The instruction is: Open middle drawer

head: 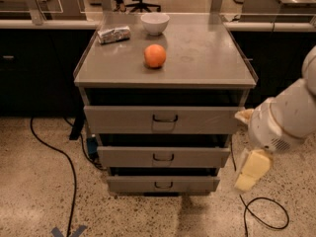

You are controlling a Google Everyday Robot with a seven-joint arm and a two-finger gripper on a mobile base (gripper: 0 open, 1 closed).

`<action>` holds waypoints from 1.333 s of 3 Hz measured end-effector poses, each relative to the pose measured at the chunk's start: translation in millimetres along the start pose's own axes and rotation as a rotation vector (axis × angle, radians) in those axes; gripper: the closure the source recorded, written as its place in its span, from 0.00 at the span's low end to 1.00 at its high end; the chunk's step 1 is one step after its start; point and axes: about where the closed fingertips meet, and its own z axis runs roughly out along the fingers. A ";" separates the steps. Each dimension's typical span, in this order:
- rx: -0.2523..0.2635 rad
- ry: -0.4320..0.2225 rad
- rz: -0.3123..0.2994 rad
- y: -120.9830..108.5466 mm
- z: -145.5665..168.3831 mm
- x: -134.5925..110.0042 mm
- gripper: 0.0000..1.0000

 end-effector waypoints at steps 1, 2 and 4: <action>-0.038 -0.008 0.039 12.8 66.5 13.6 0.00; -0.071 -0.018 0.067 18.1 117.4 20.6 0.00; -0.096 -0.049 0.116 24.1 150.1 26.6 0.00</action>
Offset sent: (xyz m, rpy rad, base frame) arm 0.0102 0.0332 -0.1790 0.0779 0.1210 -0.0562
